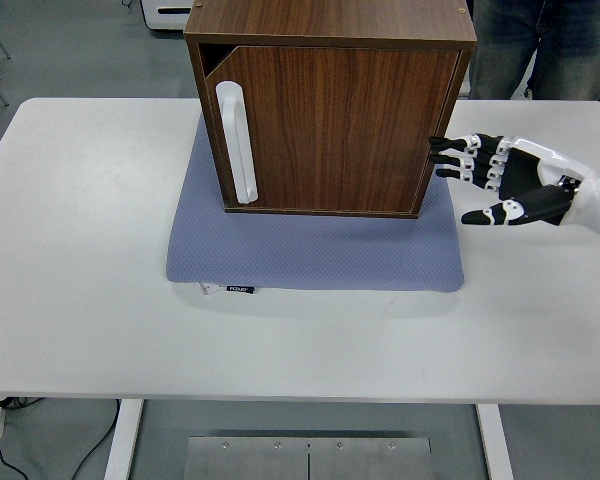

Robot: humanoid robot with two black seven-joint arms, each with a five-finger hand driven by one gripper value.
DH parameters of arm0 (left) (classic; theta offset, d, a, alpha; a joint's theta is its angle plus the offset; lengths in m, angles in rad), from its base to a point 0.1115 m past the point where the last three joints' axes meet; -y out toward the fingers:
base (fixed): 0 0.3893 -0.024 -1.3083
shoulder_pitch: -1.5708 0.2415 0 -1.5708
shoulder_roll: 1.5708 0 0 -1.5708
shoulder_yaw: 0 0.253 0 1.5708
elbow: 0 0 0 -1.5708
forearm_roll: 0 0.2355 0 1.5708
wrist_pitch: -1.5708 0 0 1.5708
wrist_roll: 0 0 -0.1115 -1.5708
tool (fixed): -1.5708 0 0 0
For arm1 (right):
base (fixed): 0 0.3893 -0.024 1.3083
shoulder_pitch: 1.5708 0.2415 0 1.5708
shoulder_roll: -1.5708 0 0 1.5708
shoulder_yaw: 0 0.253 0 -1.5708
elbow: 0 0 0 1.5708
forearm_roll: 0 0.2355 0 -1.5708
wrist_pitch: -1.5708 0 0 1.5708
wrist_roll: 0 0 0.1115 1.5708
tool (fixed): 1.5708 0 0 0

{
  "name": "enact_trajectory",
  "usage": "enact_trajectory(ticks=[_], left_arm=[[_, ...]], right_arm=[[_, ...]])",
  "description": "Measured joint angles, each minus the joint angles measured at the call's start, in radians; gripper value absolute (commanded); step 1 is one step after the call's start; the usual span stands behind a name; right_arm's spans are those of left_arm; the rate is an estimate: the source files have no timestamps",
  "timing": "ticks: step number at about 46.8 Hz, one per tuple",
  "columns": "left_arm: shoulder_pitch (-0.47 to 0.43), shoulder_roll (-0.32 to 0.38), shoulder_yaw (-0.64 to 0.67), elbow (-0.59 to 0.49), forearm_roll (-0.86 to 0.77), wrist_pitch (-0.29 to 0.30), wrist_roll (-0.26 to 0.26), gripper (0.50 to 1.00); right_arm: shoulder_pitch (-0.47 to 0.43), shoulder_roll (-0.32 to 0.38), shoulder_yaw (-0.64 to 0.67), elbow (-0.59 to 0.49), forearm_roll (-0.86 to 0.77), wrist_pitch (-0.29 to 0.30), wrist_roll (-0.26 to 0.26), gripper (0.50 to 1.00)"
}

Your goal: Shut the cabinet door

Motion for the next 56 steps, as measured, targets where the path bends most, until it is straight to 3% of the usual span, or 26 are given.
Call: enact_trajectory(ticks=[14, 25, 33, 42, 56], left_arm=[[0.0, 0.0, 0.0, 0.0, 0.0, 0.0, 0.001, 1.0], [0.0, 0.0, 0.0, 0.0, 0.0, 0.0, 0.0, 1.0], [0.0, 0.0, 0.0, 0.0, 0.0, 0.0, 0.001, 1.0], [0.0, 0.0, 0.0, 0.0, 0.0, 0.0, 0.0, 1.0], [0.0, 0.0, 0.0, 0.0, 0.0, 0.0, 0.0, 1.0]], right_arm=[[-0.079, -0.076, 0.117, -0.02, 0.002, -0.006, 0.005, 1.0], [-0.101, -0.059, 0.192, -0.142, 0.006, -0.031, 0.016, 1.0], [-0.096, 0.032, 0.27, -0.274, 0.005, -0.062, 0.025, 1.0], [-0.045, 0.163, 0.352, -0.415, 0.005, -0.143, 0.024, 1.0], [0.06, 0.338, 0.364, -0.552, 0.006, -0.234, 0.031, 1.0]])
